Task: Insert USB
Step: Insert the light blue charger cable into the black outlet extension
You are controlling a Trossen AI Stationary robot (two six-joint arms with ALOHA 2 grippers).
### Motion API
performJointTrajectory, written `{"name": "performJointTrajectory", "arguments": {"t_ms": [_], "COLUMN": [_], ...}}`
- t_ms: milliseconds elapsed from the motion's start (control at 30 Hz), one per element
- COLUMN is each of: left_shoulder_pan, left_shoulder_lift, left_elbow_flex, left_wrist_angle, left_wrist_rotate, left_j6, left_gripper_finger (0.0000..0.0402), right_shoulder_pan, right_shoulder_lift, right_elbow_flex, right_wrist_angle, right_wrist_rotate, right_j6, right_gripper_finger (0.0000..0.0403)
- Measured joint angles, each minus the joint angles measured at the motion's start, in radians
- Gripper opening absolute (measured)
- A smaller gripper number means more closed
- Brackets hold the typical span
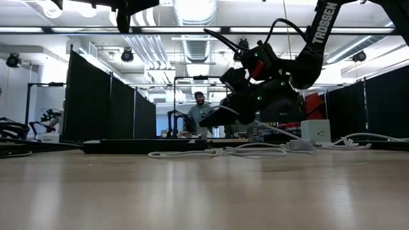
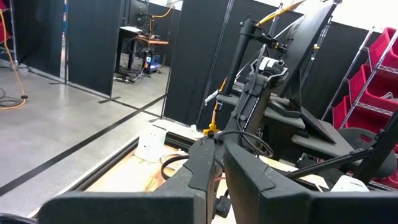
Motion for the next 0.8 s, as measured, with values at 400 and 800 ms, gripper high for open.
{"name": "performJointTrajectory", "arguments": {"t_ms": [400, 800], "left_shoulder_pan": [0.0, 0.0], "left_shoulder_lift": [0.012, 0.012], "left_elbow_flex": [0.0, 0.0], "left_wrist_angle": [-0.001, 0.0], "left_wrist_rotate": [0.0, 0.0], "left_j6": [0.004, -0.026], "left_gripper_finger": [0.0023, 0.0023], "right_shoulder_pan": [-0.004, -0.005], "right_shoulder_lift": [0.0, 0.021], "right_elbow_flex": [0.0, 0.021], "right_wrist_angle": [0.013, 0.027], "right_wrist_rotate": [-0.023, -0.049], "right_j6": [-0.016, -0.016], "right_gripper_finger": [0.0, 0.0]}}
